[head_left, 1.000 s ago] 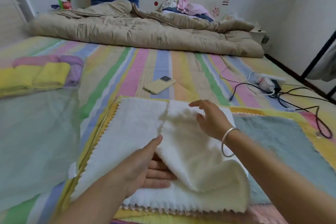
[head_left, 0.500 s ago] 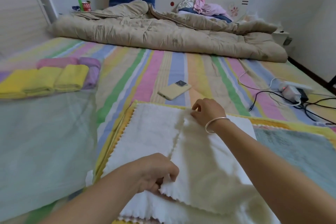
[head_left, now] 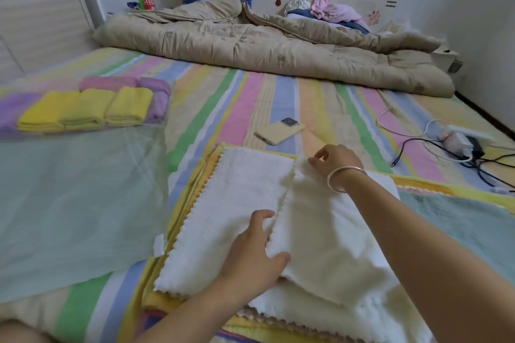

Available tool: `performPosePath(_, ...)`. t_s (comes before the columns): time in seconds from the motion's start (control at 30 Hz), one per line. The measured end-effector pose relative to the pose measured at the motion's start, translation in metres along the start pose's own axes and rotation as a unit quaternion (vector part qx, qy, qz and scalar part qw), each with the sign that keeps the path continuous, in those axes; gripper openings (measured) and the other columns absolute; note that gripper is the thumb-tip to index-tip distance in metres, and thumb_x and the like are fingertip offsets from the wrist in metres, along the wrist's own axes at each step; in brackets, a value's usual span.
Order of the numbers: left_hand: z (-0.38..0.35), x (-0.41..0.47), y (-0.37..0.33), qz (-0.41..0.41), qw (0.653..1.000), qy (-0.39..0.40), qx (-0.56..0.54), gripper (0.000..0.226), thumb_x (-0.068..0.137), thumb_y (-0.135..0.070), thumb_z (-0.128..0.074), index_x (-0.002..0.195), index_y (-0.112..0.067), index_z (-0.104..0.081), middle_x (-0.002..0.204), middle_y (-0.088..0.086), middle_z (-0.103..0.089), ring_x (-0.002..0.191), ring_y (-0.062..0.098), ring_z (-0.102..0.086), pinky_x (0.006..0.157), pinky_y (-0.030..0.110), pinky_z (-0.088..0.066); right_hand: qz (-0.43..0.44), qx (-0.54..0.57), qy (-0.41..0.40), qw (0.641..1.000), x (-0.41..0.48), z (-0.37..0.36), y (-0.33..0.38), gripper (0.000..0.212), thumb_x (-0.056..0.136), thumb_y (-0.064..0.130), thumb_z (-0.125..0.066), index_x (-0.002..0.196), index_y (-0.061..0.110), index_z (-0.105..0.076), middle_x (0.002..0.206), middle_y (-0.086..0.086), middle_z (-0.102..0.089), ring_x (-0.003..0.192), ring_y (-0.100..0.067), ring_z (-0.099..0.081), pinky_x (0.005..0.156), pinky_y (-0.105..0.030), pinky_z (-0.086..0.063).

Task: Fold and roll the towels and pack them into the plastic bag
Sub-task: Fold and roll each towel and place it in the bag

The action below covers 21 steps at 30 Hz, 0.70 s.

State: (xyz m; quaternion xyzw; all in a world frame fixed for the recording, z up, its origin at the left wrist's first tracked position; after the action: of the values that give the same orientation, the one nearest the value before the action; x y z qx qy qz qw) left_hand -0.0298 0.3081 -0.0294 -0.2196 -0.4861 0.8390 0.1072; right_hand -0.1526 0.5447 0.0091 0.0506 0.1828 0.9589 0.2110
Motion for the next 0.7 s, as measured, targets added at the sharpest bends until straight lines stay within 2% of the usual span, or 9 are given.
performPosePath(0.1, -0.002, -0.005, -0.01, -0.08, 0.996, -0.012, 0.033, 0.064, 0.087, -0.024, -0.064, 0.131, -0.051, -0.028, 0.113, -0.016, -0.056, 0.107, 0.005, -0.054, 0.093, 0.027, -0.047, 0.016, -0.023, -0.011, 1.0, -0.001, 0.005, 0.001, 0.018, 0.084, 0.038, -0.062, 0.098, 0.027, -0.066, 0.112, -0.002, -0.062, 0.106, -0.024, -0.054, 0.084, -0.032, -0.045)
performPosePath(0.23, -0.002, -0.009, -0.014, -0.12, 0.991, 0.009, 0.062, 0.04, 0.093, -0.024, -0.058, 0.124, -0.047, -0.047, 0.125, -0.026, -0.045, 0.116, -0.004, -0.043, 0.097, 0.016, -0.035, 0.016, -0.031, 0.01, 0.999, 0.004, -0.002, 0.0, 0.035, 0.082, 0.03, -0.067, 0.115, 0.022, -0.058, 0.116, 0.0, -0.062, 0.11, -0.022, -0.054, 0.087, -0.031, -0.044)
performPosePath(0.37, 0.002, -0.008, -0.01, -0.128, 0.989, 0.013, 0.069, 0.045, 0.093, -0.021, -0.058, 0.134, -0.038, -0.05, 0.134, -0.027, -0.043, 0.123, -0.008, -0.04, 0.104, 0.011, -0.032, 0.022, -0.103, 0.017, 0.994, 0.007, -0.003, 0.007, 0.04, 0.084, 0.027, -0.065, 0.122, 0.021, -0.058, 0.119, -0.003, -0.063, 0.111, -0.025, -0.057, 0.085, -0.03, -0.044)
performPosePath(0.5, 0.001, -0.008, -0.007, -0.139, 0.987, 0.013, 0.079, 0.051, 0.094, -0.02, -0.057, 0.141, -0.033, -0.045, 0.129, -0.032, -0.035, 0.119, -0.016, -0.032, 0.09, -0.009, -0.02, -0.004, -0.136, 0.003, 0.991, 0.008, -0.002, 0.008, 0.03, 0.082, 0.025, -0.065, 0.111, 0.017, -0.066, 0.111, -0.006, -0.066, 0.102, -0.027, -0.06, 0.084, -0.029, -0.046)
performPosePath(0.6, -0.001, -0.009, -0.006, -0.142, 0.987, 0.017, 0.078, 0.051, 0.094, -0.021, -0.057, 0.142, -0.033, -0.044, 0.128, -0.033, -0.034, 0.118, -0.016, -0.031, 0.091, -0.008, -0.019, -0.012, -0.115, -0.001, 0.993, 0.009, -0.003, 0.006, 0.018, 0.082, 0.027, -0.064, 0.098, 0.022, -0.071, 0.104, -0.003, -0.069, 0.099, -0.027, -0.061, 0.088, -0.031, -0.046)
performPosePath(0.7, 0.0, -0.009, -0.006, -0.149, 0.986, 0.015, 0.076, 0.051, 0.094, -0.022, -0.057, 0.142, -0.033, -0.044, 0.129, -0.033, -0.032, 0.118, -0.017, -0.029, 0.091, -0.008, -0.018, -0.005, -0.078, -0.021, 0.997, 0.008, -0.003, 0.003, 0.012, 0.083, 0.031, -0.062, 0.091, 0.028, -0.072, 0.099, -0.001, -0.07, 0.099, -0.027, -0.06, 0.087, -0.032, -0.046)
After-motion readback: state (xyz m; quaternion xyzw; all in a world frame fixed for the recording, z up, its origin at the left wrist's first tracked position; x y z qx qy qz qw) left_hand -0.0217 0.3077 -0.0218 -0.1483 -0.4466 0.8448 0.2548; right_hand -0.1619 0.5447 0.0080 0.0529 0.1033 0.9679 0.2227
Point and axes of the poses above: each hand's wrist, its own x-axis towards the middle knuckle, its own z-axis out of the back of the hand, y = z × x, the point moved 8 cm from there along x, towards the middle knuckle
